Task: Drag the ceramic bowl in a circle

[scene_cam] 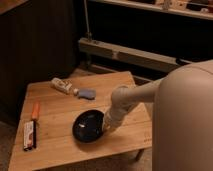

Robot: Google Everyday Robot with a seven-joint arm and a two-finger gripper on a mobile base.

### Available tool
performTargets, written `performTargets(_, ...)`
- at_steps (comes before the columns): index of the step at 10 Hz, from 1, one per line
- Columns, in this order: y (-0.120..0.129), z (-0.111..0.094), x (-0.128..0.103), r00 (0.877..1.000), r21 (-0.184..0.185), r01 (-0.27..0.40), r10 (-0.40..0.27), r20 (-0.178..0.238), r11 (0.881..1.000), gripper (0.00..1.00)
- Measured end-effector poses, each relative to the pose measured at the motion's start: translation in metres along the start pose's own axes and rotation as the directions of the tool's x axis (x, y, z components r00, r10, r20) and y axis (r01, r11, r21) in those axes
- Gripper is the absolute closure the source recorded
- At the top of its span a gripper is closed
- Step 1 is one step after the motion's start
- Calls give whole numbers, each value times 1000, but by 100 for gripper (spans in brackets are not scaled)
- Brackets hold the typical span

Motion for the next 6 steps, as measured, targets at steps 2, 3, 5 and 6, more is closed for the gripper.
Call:
performTargets(2,38,15,7,996,4,81,-80,-29,997,100)
performTargets(3,56,20,6,992,6,119,-118,-41,993,100)
performTargets(5,90,29,-1,981,5,182,-182,-62,983,100)
performTargets(6,110,33,-9,974,4,216,-215,-68,976,100)
